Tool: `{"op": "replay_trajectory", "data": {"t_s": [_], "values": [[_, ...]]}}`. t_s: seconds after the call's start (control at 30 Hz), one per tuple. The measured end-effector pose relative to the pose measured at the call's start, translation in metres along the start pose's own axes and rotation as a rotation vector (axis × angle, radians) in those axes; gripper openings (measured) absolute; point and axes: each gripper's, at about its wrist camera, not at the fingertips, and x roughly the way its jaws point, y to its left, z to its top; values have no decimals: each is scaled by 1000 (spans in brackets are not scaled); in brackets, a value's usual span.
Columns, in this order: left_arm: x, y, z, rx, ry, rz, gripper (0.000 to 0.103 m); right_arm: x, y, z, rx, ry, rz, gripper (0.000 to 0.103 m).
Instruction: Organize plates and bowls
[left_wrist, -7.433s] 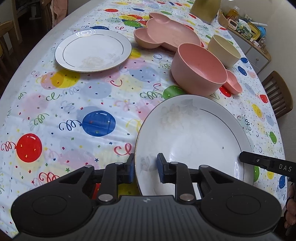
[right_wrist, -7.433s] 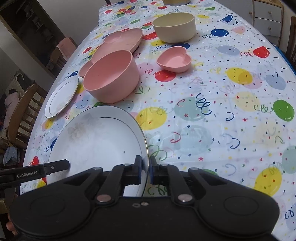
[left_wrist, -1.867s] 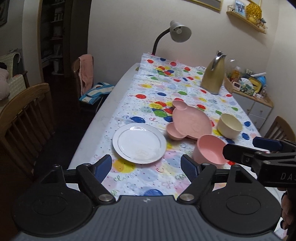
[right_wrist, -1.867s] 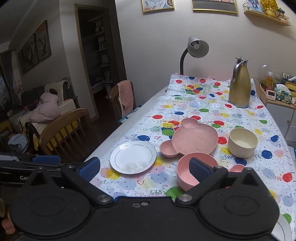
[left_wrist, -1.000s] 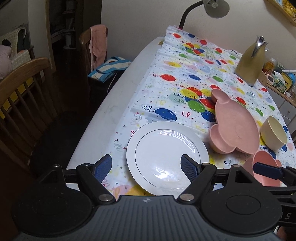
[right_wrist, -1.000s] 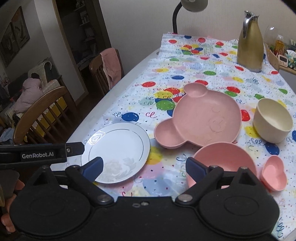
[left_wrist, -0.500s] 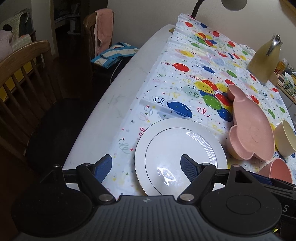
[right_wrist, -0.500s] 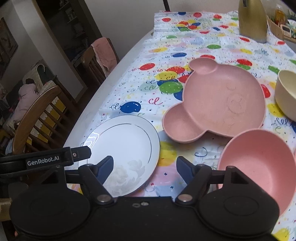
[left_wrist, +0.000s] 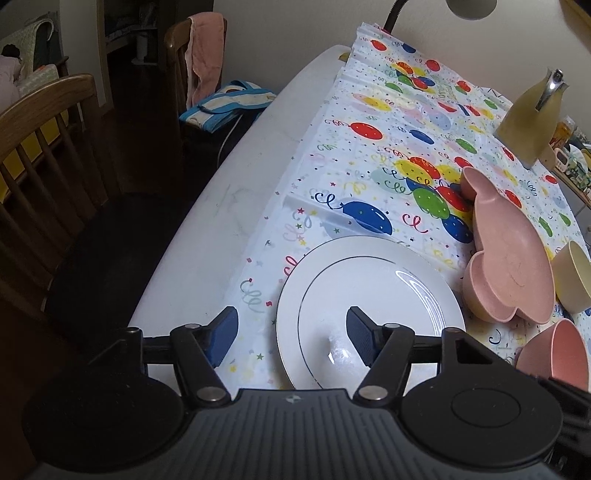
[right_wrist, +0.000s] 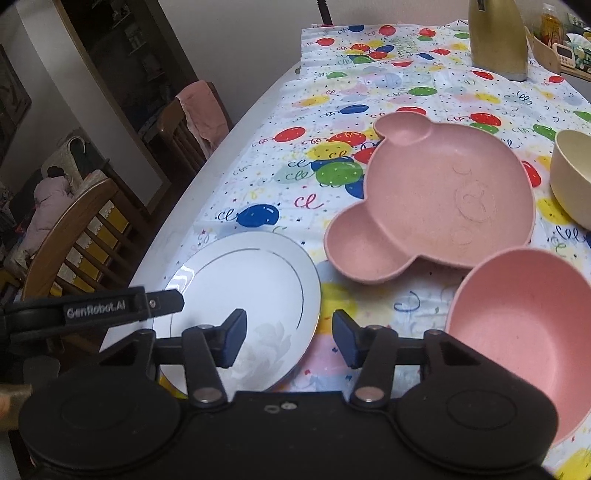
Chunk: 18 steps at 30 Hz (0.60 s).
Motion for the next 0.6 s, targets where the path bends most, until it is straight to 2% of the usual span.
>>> {"op": "replay_trajectory", "data": {"t_s": [0.03, 0.2, 0.27, 0.43, 0.6], "values": [[1, 0, 0, 2, 5, -3, 58, -1, 2, -4, -6, -5, -1, 48], [7, 1, 0, 0, 11, -13, 55, 0, 2, -14, 3, -14, -1, 40], [9, 2, 3, -2, 13, -18, 45, 4, -3, -11, 23, -24, -7, 38], [14, 5, 9, -27, 17, -38, 38, 15, -13, 0, 57, -22, -5, 32], [16, 13, 14, -63, 22, -65, 32, 22, -20, 6, 114, 8, 33, 28]]}}
